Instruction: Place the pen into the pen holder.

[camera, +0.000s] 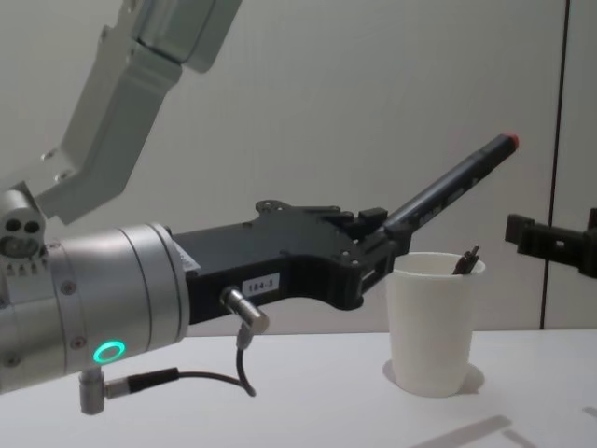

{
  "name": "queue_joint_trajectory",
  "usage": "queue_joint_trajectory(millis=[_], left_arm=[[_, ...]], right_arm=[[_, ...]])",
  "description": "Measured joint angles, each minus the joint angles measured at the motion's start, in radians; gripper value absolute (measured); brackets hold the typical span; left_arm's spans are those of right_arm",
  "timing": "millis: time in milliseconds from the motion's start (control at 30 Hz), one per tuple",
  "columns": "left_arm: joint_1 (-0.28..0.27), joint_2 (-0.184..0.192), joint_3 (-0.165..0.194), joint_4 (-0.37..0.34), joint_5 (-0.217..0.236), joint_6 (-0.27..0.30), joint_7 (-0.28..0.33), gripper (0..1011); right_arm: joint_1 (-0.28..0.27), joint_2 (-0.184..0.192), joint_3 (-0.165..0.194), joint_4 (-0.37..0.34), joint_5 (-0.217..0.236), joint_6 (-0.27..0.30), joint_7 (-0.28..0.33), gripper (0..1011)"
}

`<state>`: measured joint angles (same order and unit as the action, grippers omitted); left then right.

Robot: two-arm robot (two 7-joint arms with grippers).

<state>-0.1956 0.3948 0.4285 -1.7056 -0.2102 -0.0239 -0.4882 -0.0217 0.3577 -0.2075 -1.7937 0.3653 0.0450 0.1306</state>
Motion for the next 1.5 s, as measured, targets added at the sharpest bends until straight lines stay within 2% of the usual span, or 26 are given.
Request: queue_joint_trajectory(millis=[133, 167, 333, 467, 667, 767, 800, 867, 900, 967, 1167, 1300, 1500], left_arm=[[0.000, 0.000, 0.000, 0.000, 0.000, 0.000, -0.001, 191], [0.000, -0.001, 0.000, 0.001, -0.001, 0.001, -0.001, 191], [-0.001, -0.001, 0.000, 0.001, -0.001, 0.001, -0.001, 190], [-0.001, -0.001, 0.000, 0.002, -0.001, 0.001, -0.002, 191], [-0.002, -0.002, 0.000, 0.002, -0.001, 0.002, -0.002, 191], [-0.002, -0.002, 0.000, 0.002, -0.001, 0.002, -0.002, 191], [-0.002, -0.002, 0.000, 0.002, -0.001, 0.002, -0.002, 191], [-0.002, -0.002, 0.000, 0.002, -0.001, 0.002, -0.002, 191], [-0.002, -0.002, 0.000, 0.002, -0.001, 0.002, -0.002, 190], [-0.002, -0.002, 0.000, 0.002, -0.001, 0.002, -0.002, 191], [-0.002, -0.002, 0.000, 0.002, -0.001, 0.002, -0.002, 191], [-0.002, -0.002, 0.000, 0.002, -0.001, 0.002, -0.002, 191], [-0.002, -0.002, 0.000, 0.002, -0.001, 0.002, -0.002, 191]], right_arm=[[-0.007, 0.015, 0.012, -0.017, 0.055, 0.019, 0.031, 1001], [-0.011, 0.023, 0.019, -0.026, 0.085, 0.031, 0.046, 1001], [-0.023, 0.050, 0.038, -0.048, 0.171, 0.070, 0.090, 1001], [-0.035, 0.081, 0.059, -0.069, 0.257, 0.113, 0.134, 1002], [-0.048, 0.113, 0.081, -0.086, 0.353, 0.162, 0.181, 1001], [-0.054, 0.134, 0.096, -0.094, 0.426, 0.196, 0.209, 1001], [-0.054, 0.134, 0.096, -0.094, 0.426, 0.196, 0.209, 1001], [-0.055, 0.144, 0.105, -0.098, 0.484, 0.223, 0.226, 1001], [-0.055, 0.144, 0.105, -0.098, 0.484, 0.223, 0.226, 1001], [-0.055, 0.150, 0.113, -0.099, 0.537, 0.246, 0.235, 1001], [-0.046, 0.152, 0.118, -0.097, 0.636, 0.289, 0.237, 1001], [-0.034, 0.143, 0.118, -0.089, 0.704, 0.315, 0.218, 1001], [-0.017, 0.123, 0.106, -0.077, 0.755, 0.334, 0.191, 1002]])
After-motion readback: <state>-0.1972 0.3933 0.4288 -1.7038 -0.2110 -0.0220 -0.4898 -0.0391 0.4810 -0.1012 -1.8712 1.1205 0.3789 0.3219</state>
